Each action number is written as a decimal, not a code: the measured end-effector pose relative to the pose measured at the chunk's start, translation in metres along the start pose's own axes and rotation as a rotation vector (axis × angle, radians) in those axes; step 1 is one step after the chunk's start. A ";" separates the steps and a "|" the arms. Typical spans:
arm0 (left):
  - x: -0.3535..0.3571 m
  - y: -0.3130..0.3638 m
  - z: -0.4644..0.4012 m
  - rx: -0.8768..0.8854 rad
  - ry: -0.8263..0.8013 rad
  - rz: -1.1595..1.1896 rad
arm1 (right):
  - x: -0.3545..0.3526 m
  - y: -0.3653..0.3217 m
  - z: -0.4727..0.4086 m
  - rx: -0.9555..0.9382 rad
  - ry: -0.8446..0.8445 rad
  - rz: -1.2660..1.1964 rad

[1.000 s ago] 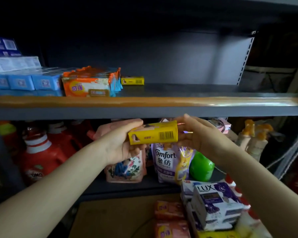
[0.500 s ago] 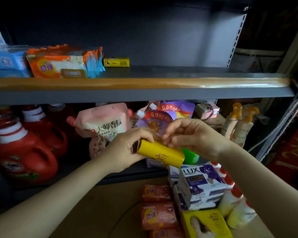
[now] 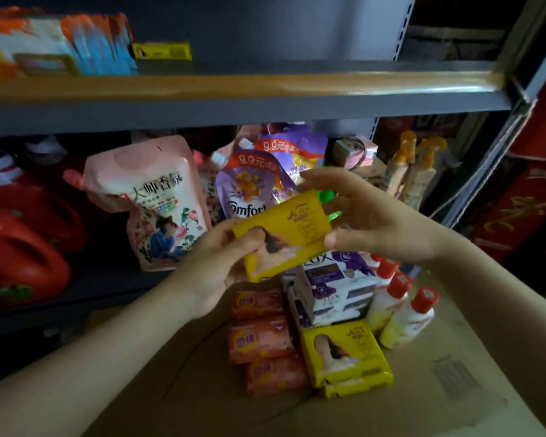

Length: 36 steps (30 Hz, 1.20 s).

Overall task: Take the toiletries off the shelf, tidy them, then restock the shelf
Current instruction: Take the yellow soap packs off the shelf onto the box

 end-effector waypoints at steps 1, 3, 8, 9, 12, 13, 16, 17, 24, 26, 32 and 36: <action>0.003 0.002 0.001 -0.013 0.020 -0.040 | 0.003 -0.002 0.005 0.000 -0.021 0.156; 0.015 0.002 0.004 -0.043 0.000 -0.094 | 0.009 -0.005 0.015 -0.004 -0.037 0.472; 0.049 -0.008 0.015 -0.073 -0.102 -0.144 | 0.017 -0.008 0.044 0.040 0.023 0.985; 0.056 -0.011 0.017 -0.086 -0.138 -0.142 | 0.020 -0.010 0.050 0.023 0.035 1.066; 0.073 -0.016 0.021 -0.104 -0.261 -0.268 | 0.033 -0.010 0.068 -0.035 0.027 1.197; 0.076 -0.016 0.020 -0.088 -0.286 -0.358 | 0.035 -0.007 0.073 -0.031 0.026 1.192; 0.068 -0.017 0.012 -0.021 -0.257 -0.613 | 0.035 0.012 0.084 0.061 0.048 1.102; 0.063 -0.016 0.010 0.009 -0.225 -0.649 | 0.037 0.020 0.087 0.100 0.038 1.058; 0.036 -0.014 0.009 0.098 -0.121 -0.767 | 0.073 0.056 0.095 0.175 -0.150 1.075; 0.031 -0.012 0.009 0.115 -0.095 -0.777 | 0.078 0.063 0.097 0.208 -0.151 1.033; 0.029 0.006 0.007 0.222 -0.107 -0.808 | 0.081 0.064 0.091 0.199 -0.143 1.159; 0.020 0.031 0.004 0.325 -0.093 -0.843 | 0.078 0.064 0.081 0.210 -0.184 1.031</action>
Point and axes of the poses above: each hand's wrist, its own z-axis away from the middle knuckle, its own x-axis out of the palm, y = z × x, the point moved 8 cm from there along -z, towards the middle knuckle, and after that the axes turned 4 degrees about -y, right-handed, at the moved point
